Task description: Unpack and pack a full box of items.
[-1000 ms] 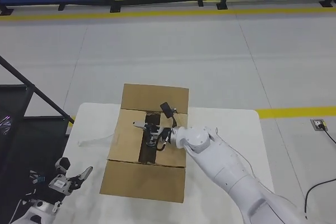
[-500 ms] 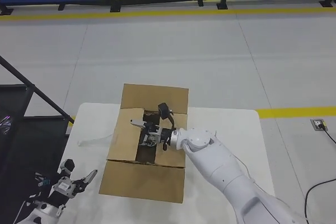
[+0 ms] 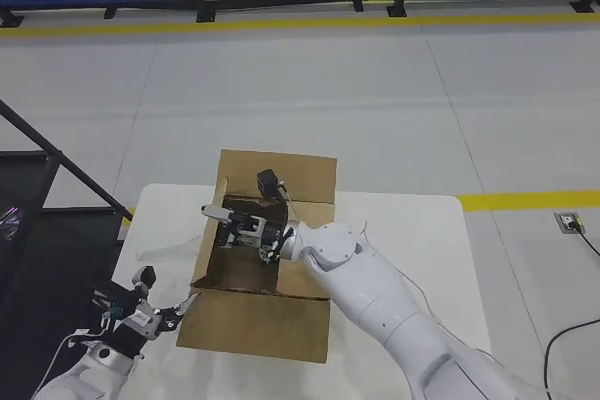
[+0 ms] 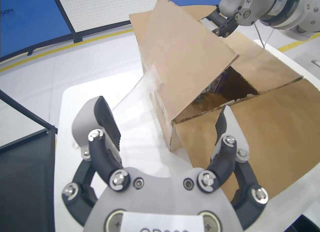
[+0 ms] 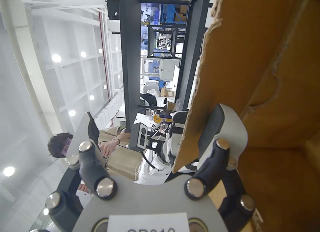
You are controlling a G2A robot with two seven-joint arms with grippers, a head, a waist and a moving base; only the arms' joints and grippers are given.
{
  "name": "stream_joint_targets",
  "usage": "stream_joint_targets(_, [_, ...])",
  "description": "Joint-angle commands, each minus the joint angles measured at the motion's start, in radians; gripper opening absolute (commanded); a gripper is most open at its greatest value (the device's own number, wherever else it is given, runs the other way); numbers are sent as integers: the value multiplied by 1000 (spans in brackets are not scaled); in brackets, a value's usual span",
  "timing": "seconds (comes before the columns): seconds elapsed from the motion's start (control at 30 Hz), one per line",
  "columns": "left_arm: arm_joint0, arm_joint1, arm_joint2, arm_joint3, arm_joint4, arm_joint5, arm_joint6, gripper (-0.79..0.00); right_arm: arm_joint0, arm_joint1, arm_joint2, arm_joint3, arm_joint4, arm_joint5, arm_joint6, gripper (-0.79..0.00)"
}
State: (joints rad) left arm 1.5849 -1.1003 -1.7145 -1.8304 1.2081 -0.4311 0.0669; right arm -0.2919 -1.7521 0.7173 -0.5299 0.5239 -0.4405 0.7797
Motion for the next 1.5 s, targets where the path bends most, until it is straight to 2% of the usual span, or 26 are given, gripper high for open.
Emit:
stream_joint_targets(0.0, [-27, -2, 18, -6, -1, 22, -32, 0, -1, -9, -3, 0, 0, -12, 5, 0])
stream_joint_targets(0.3, [-114, -10, 41, 35, -93, 111, -100, 0, 2, -30, 7, 29, 12, -81, 96, 0])
stream_joint_targets(0.47, [-112, -9, 6, 44, -133, 112, -90, 0, 0, -28, 35, 41, 32, -131, 145, 0])
stream_joint_targets(0.63, [-71, -6, -61, 45, -172, 102, -69, 0, -12, -4, 79, 18, 14, -217, 171, 0])
stream_joint_targets(0.83, [-61, -4, -115, 80, -208, 114, -87, 0, -55, 49, 151, -60, -32, -248, 200, 0])
stream_joint_targets(1.0, [-98, -1, -127, 137, -223, 132, -129, 0, -140, 113, 237, -195, -102, -254, 235, 0])
stream_joint_targets(1.23, [-140, 0, -89, 216, -174, 147, -184, 0, -379, 210, 424, -571, -182, -193, 272, 0])
stream_joint_targets(1.33, [-164, -1, -62, 256, -154, 156, -199, 0, -480, 237, 492, -719, -192, -159, 290, 0])
stream_joint_targets(1.47, [-189, -1, -38, 296, -136, 156, -212, 0, -573, 260, 553, -849, -195, -130, 304, 0])
